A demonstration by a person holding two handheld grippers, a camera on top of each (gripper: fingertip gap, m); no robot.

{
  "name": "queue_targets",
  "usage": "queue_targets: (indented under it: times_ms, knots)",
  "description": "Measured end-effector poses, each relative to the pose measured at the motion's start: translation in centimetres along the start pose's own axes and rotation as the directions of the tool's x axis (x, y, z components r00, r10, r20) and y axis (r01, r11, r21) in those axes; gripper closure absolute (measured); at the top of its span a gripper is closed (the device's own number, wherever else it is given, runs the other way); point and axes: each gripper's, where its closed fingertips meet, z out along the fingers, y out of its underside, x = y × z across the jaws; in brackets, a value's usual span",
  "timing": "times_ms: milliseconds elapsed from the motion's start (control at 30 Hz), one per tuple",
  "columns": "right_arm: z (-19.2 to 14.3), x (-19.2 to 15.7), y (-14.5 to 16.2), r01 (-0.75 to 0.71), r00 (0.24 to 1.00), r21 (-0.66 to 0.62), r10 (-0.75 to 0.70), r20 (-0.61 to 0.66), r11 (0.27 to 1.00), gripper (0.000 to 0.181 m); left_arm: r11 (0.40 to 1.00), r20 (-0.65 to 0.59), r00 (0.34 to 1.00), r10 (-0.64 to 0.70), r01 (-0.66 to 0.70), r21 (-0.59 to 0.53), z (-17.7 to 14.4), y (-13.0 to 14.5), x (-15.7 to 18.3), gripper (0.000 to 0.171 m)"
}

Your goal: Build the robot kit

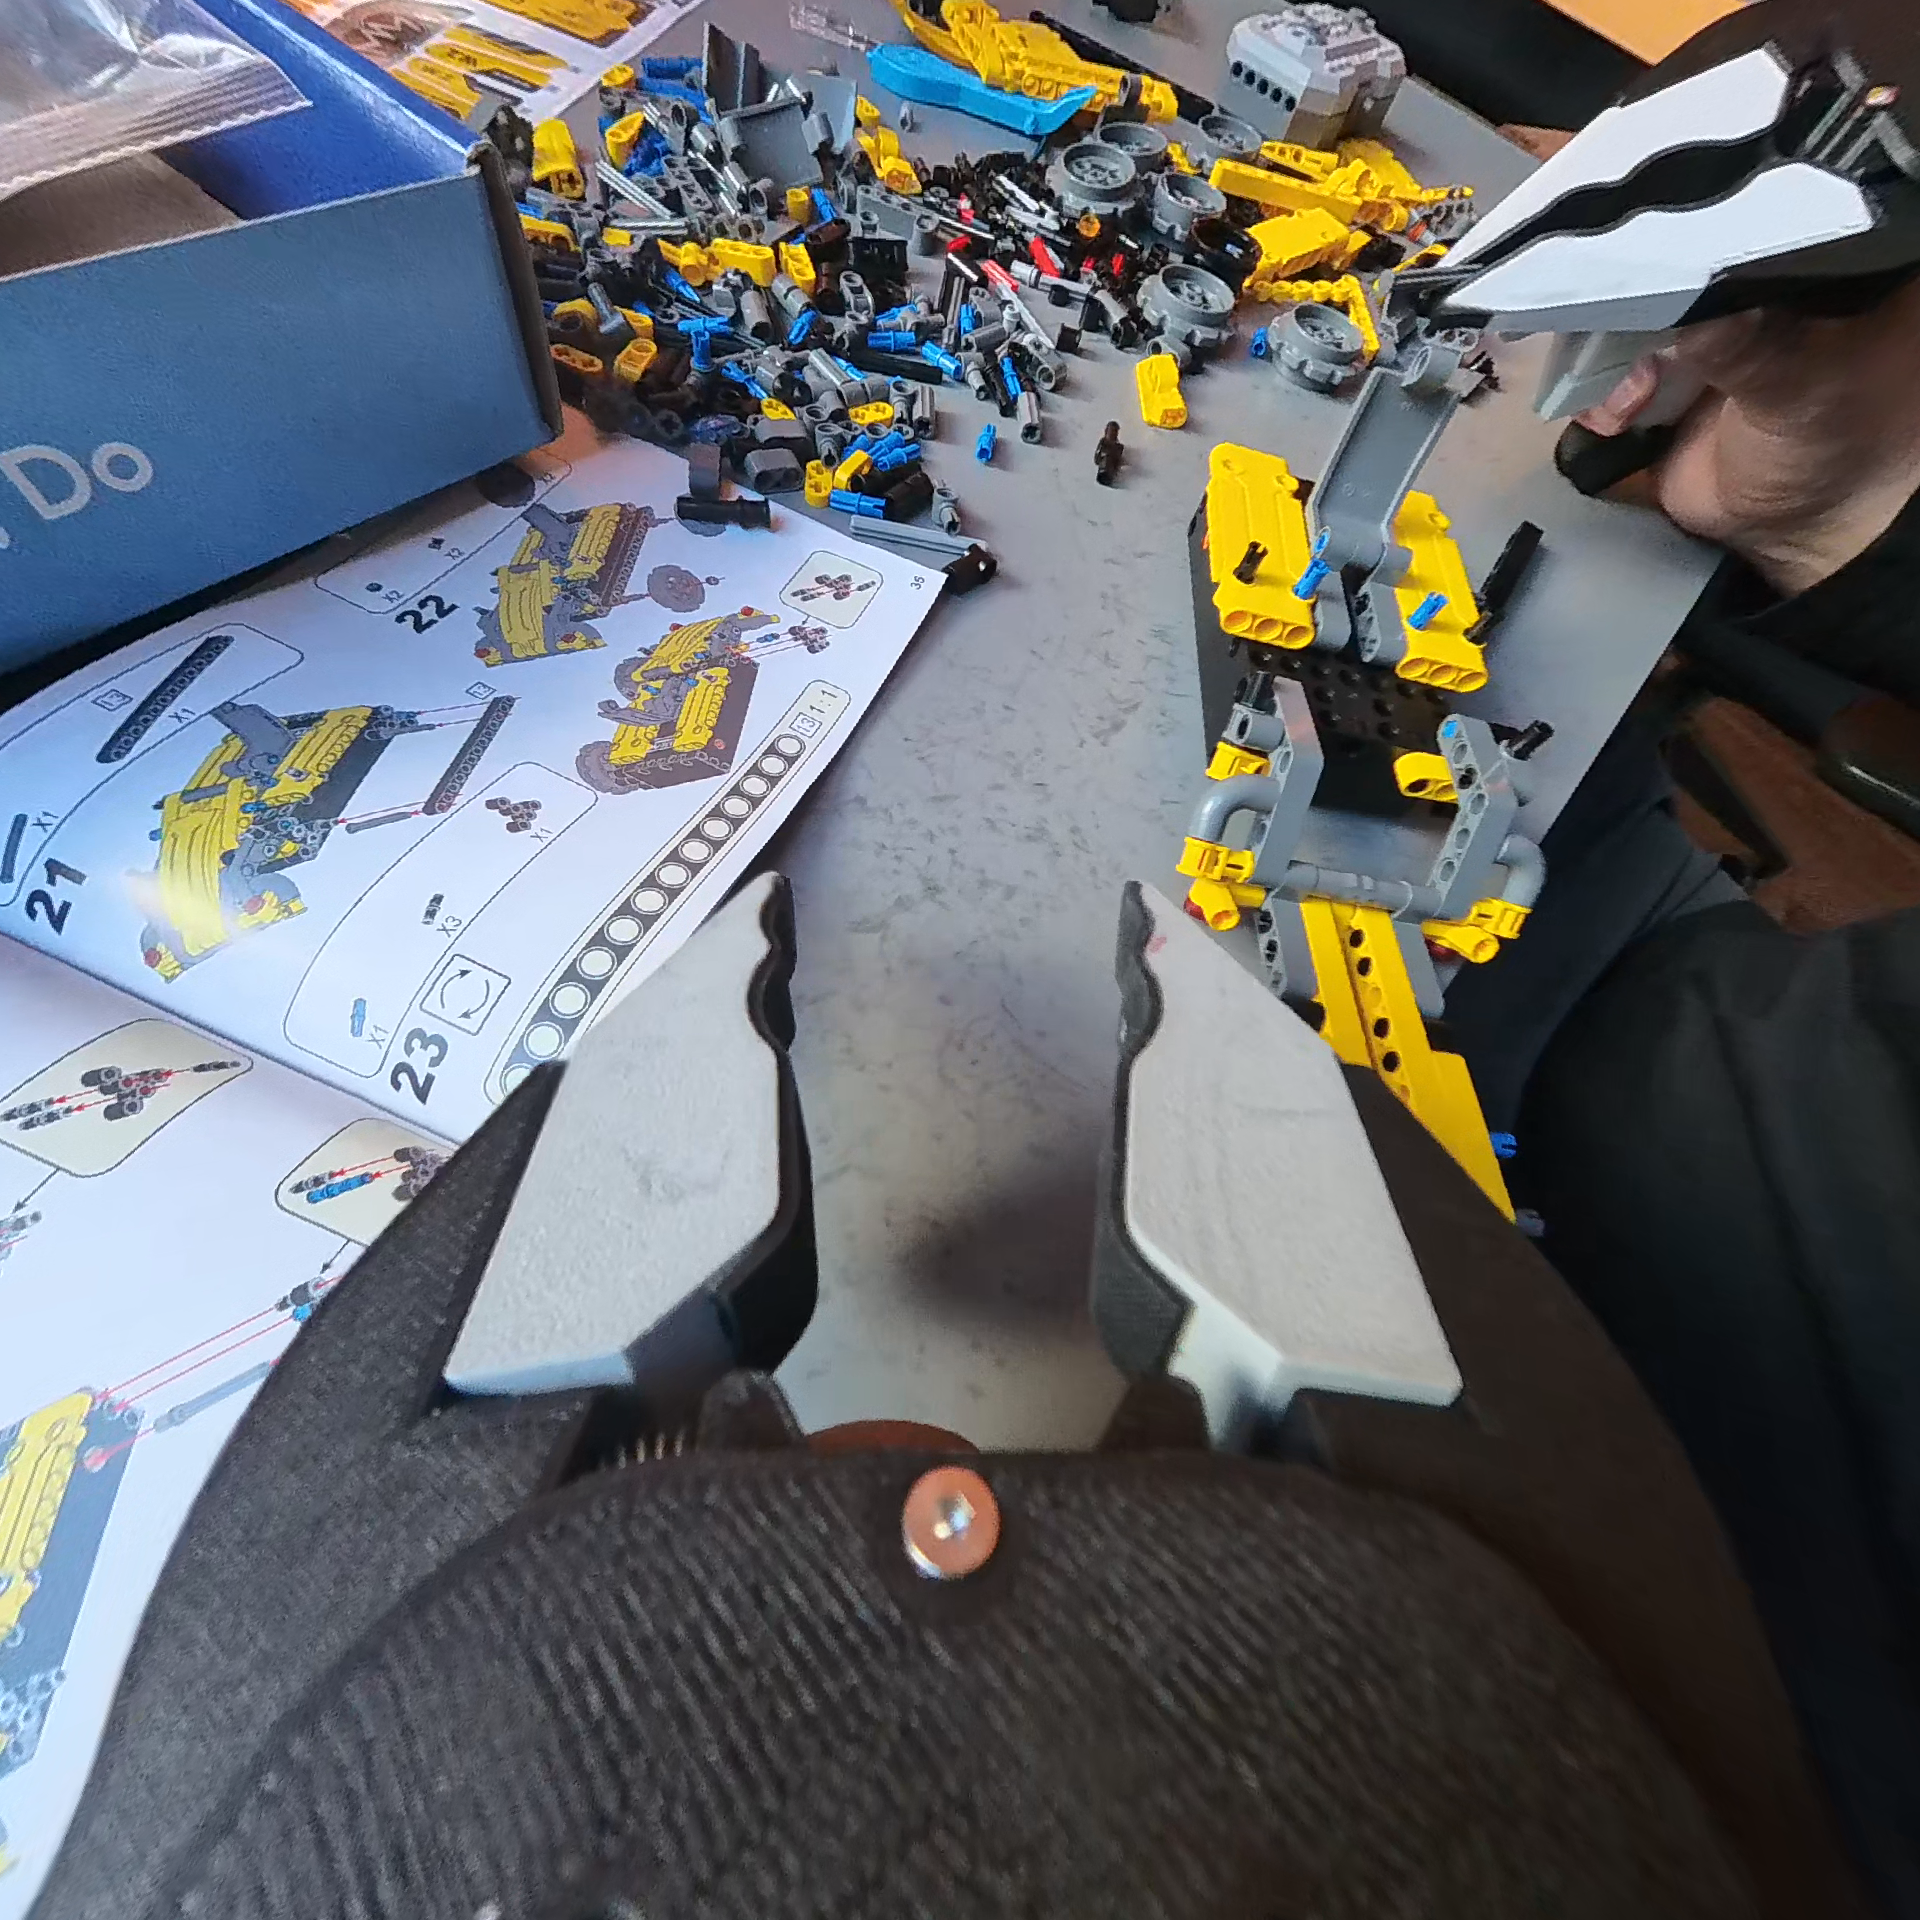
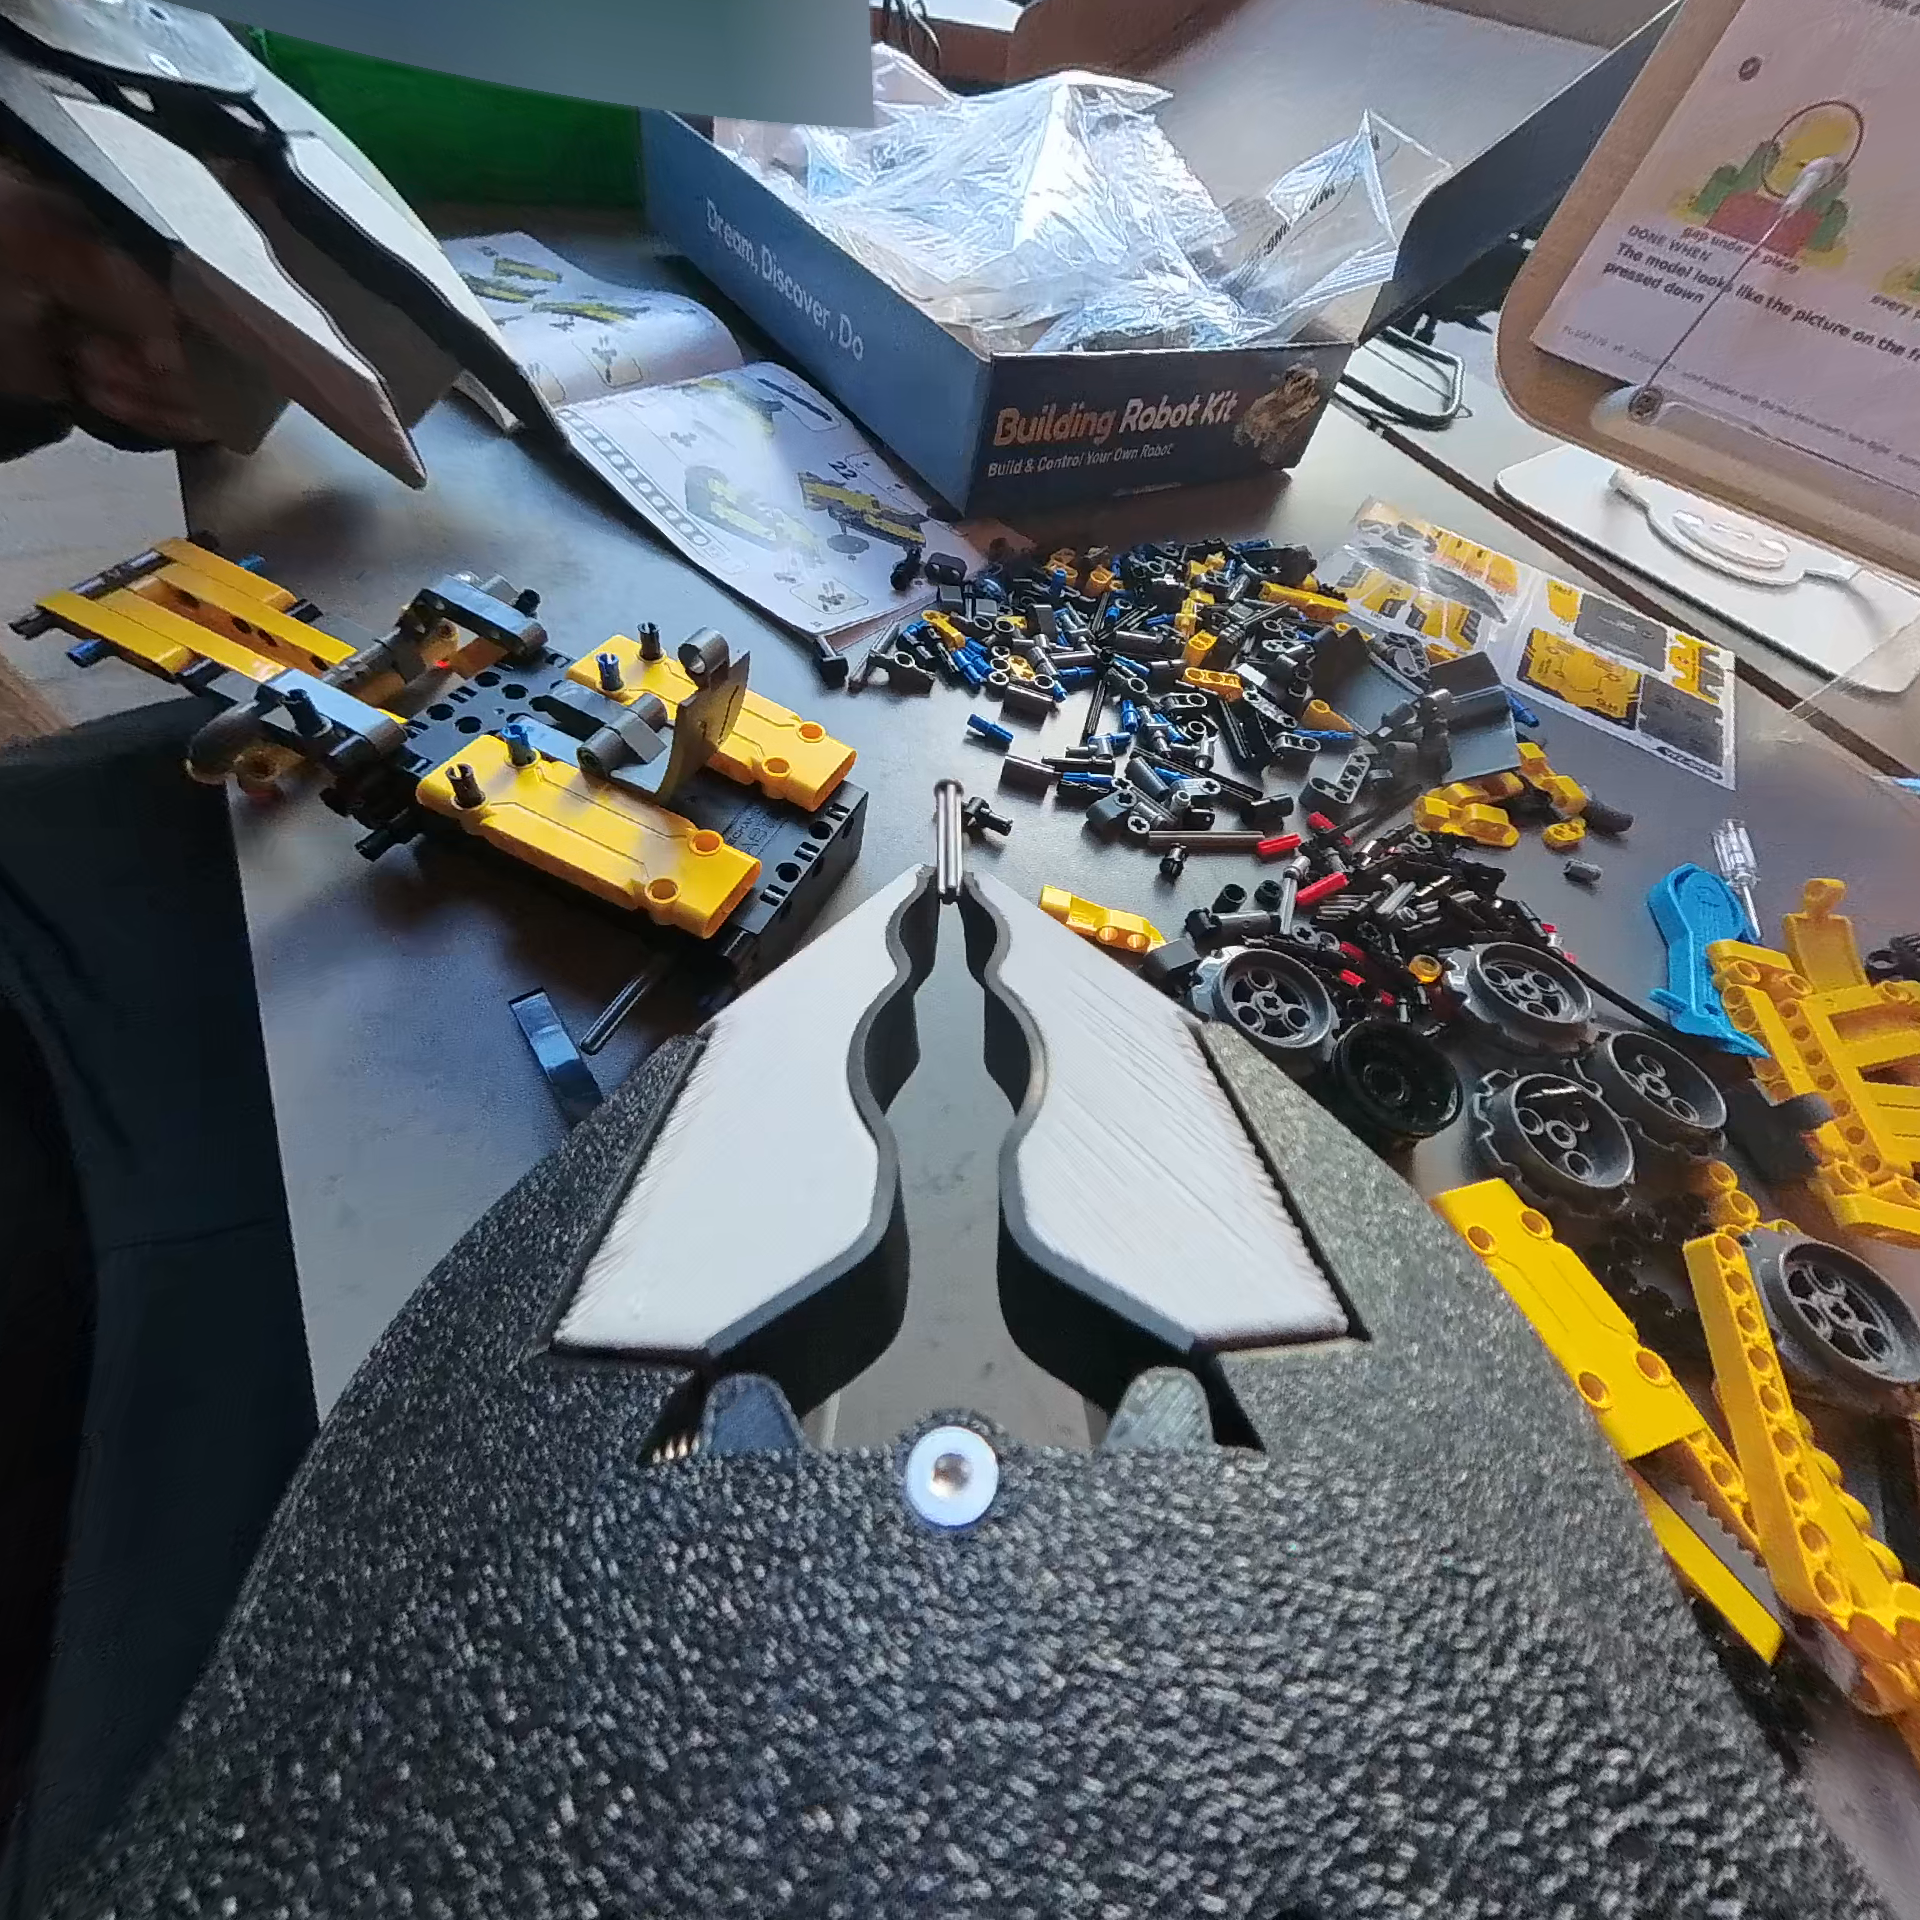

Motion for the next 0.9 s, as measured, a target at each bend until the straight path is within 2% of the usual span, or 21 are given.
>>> queue_targets:
  times_ms: [233,367,400,467,500,633,833,900]
  knots:
    - [-0.2,-0.2,-0.4,0.014,1.000,0.031,-0.014,0.002,0.999,0.177,1.000,-0.015,1.000,0.001,-0.001,-0.003,0.8,-0.2,0.9,0.105]
    - [-0.3,-0.3,-0.6,0.026,1.000,0.039,-0.026,0.002,0.999,0.177,0.993,-0.051,0.998,0.020,-0.014,0.116,1.0,-2.6,3.1,0.114]
    - [-0.3,-0.4,-0.6,0.029,1.000,0.040,-0.029,0.004,0.999,0.177,0.995,-0.075,0.997,0.013,-0.006,0.095,1.4,-2.7,3.9,0.110]
    - [-0.3,-0.6,-0.6,0.036,0.999,0.042,-0.036,0.016,0.998,0.177,1.000,-0.098,0.995,-0.001,0.003,0.022,2.5,-2.6,5.1,0.089]
    - [-0.3,-0.8,-0.6,0.041,0.999,0.043,-0.042,0.021,0.998,0.177,1.000,-0.106,0.994,0.008,-0.007,0.006,3.0,-2.7,5.8,0.086]
    - [-0.5,-1.2,-0.9,0.063,0.997,0.062,-0.065,0.029,0.996,0.177,0.997,-0.092,0.993,0.076,-0.077,-0.009,4.8,-3.9,7.9,0.081]
    - [-1.0,-1.4,-1.4,0.058,0.997,0.103,-0.062,0.036,0.993,0.177,0.974,-0.024,0.991,0.128,-0.131,-0.186,7.6,-1.9,8.2,0.065]
    - [-1.0,-1.4,-1.5,0.054,0.997,0.107,-0.059,0.043,0.993,0.177,0.971,-0.042,0.994,0.105,-0.111,-0.212,7.7,-1.6,8.5,0.067]
